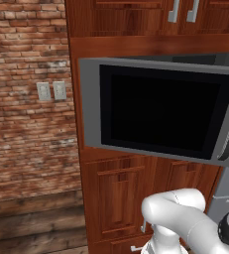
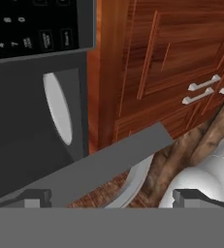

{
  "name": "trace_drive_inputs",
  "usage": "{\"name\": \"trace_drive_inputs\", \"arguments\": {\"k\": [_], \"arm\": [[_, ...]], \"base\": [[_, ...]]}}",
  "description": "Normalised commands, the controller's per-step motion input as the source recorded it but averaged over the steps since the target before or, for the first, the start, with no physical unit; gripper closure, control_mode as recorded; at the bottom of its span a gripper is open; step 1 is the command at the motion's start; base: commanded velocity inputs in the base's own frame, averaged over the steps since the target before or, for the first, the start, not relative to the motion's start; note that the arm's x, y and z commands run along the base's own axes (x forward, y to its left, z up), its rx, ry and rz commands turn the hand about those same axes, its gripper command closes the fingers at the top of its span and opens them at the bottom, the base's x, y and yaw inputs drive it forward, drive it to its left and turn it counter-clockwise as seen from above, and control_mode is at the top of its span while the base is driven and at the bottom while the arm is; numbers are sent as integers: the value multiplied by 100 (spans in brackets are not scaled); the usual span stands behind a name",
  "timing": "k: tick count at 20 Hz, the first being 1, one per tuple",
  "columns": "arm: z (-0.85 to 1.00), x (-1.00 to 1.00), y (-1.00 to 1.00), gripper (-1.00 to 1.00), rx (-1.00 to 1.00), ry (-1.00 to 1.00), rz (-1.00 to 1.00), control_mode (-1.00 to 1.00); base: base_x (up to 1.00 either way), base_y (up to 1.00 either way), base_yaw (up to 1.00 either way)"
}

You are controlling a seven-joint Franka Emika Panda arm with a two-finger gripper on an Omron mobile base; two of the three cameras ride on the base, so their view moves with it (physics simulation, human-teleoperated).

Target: Place the sponge inside the microwave to prepare for sanitizing.

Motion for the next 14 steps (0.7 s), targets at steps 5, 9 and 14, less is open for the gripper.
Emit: {"name": "trace_drive_inputs", "arguments": {"k": [5, 9, 14], "arm": [[0, 15, 48, -100, 0, 0, 0, -100], [0, 10, 34, -100, 5, 0, 0, -100], [0, 20, 5, -100, 18, 0, 0, -100]], "base": [[0, 0, 0], [0, 0, 0], [0, 0, 0]]}}
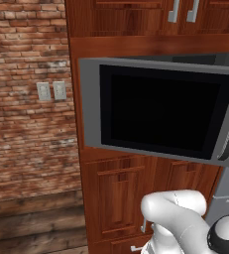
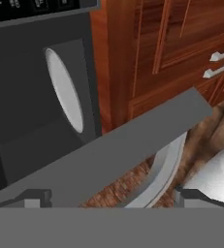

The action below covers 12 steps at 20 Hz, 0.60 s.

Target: Place the sponge inside the microwave to prepare for sanitizing.

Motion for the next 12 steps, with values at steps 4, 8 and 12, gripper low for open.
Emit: {"name": "trace_drive_inputs", "arguments": {"k": [4, 8, 12], "arm": [[0, 23, 0, -100, 18, 0, 0, -100], [0, 23, 0, -100, 17, 0, 0, -100], [0, 24, 0, -100, 11, 0, 0, -100]], "base": [[0, 0, 0], [0, 0, 0], [0, 0, 0]]}}
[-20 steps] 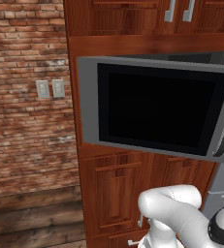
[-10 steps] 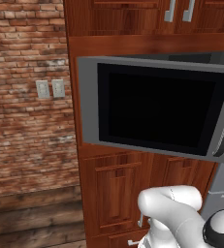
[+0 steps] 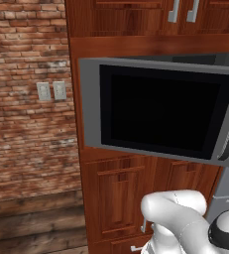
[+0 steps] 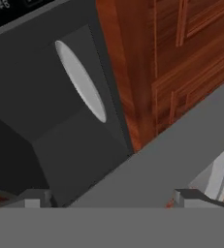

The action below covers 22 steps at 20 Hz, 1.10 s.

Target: Place the sponge inside the microwave to prepare for sanitizing.

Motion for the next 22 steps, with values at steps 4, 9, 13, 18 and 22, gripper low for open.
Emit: {"name": "trace_drive_inputs", "arguments": {"k": [4, 9, 13, 18, 22], "arm": [[0, 18, 0, -100, 3, 3, 1, -100], [0, 12, 2, -100, 1, 6, 1, -100], [-1, 0, 14, -100, 2, 0, 6, -100], [1, -8, 14, -100, 8, -14, 11, -100], [4, -40, 48, -100, 2, -22, 20, -100]], "base": [[0, 0, 0], [0, 0, 0], [0, 0, 0], [0, 0, 0], [0, 0, 0]]}}
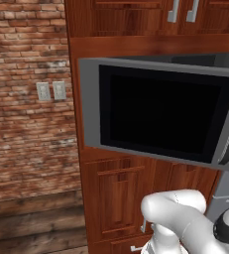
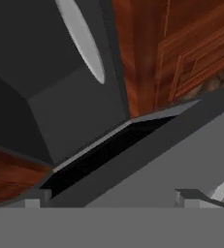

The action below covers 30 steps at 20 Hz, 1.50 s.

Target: Place the sponge inside the microwave to prepare for sanitizing.

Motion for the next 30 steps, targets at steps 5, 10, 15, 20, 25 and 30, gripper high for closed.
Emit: {"name": "trace_drive_inputs", "arguments": {"k": [5, 10, 15, 20, 25, 30], "arm": [[2, -57, 89, -100, -3, -16, 29, -100], [0, -50, 100, -100, -13, -6, 34, -100], [0, -27, 100, -100, -10, -5, 23, -100], [0, -18, 96, -100, -9, -1, 13, -100], [0, -6, 81, -100, -7, 0, 6, -100], [0, -11, 78, -100, -6, 0, 6, -100]], "base": [[0, 0, 0], [0, 0, 0], [0, 0, 0], [0, 0, 0], [0, 0, 0], [0, 0, 0]]}}
